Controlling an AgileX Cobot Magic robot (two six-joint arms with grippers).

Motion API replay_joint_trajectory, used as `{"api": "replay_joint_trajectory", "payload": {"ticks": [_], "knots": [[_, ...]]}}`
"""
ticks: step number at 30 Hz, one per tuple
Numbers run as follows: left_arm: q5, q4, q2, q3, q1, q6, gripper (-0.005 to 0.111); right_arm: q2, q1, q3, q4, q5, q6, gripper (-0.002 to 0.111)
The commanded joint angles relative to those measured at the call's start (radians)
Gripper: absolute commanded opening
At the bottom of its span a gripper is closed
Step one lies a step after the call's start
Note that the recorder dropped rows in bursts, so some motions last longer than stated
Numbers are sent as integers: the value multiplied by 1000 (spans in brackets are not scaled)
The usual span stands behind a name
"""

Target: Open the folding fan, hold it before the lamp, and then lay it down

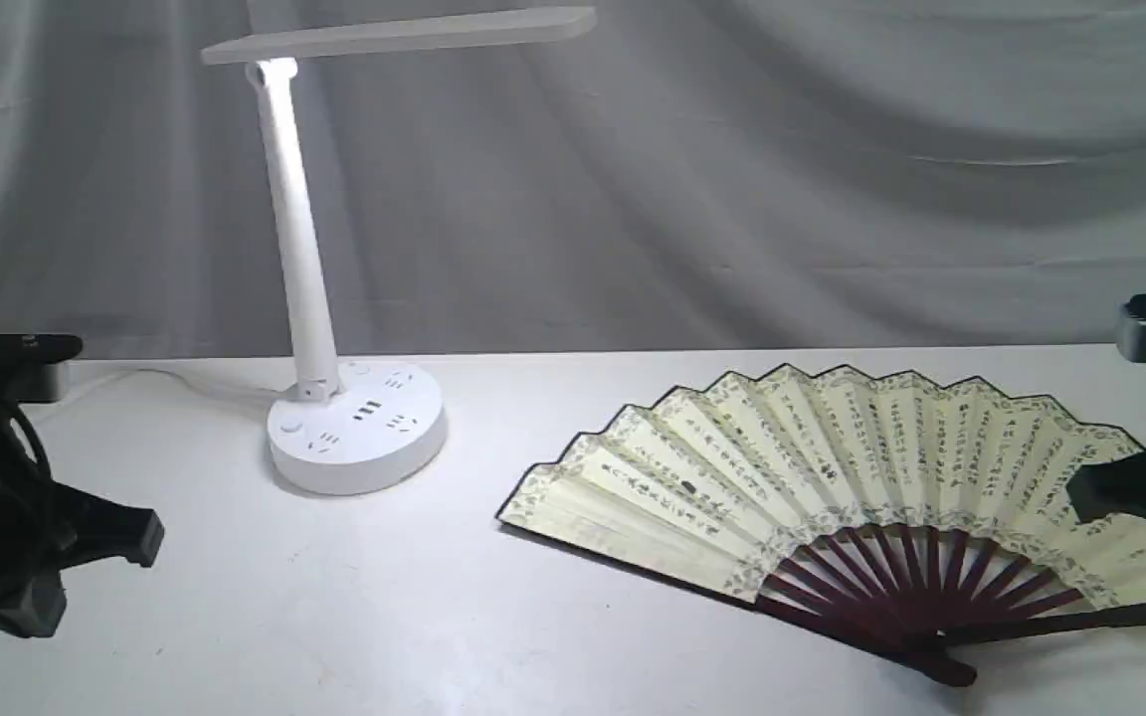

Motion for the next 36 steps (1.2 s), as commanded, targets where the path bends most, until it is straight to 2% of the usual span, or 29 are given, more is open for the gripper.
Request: {"api": "replay_joint_trajectory", "payload": {"ticks": [1, 7, 16, 24, 36], "knots": [[-10, 3, -10, 1, 3, 16, 0, -7, 8, -1, -15, -11, -29, 0], [-19, 3, -10, 0, 3, 76, 0, -7, 57, -1, -18, -11, -47, 0], [11, -2, -20, 0, 3, 76, 0, -7, 64, -1, -22, 5, -47, 0], [31, -43, -137, 3, 3, 76, 0, -21, 67, 8, -22, 18, -36, 0], [23, -98, -274, 43, 3, 110, 0, -196, 104, 68, -14, -24, -32, 0]]}}
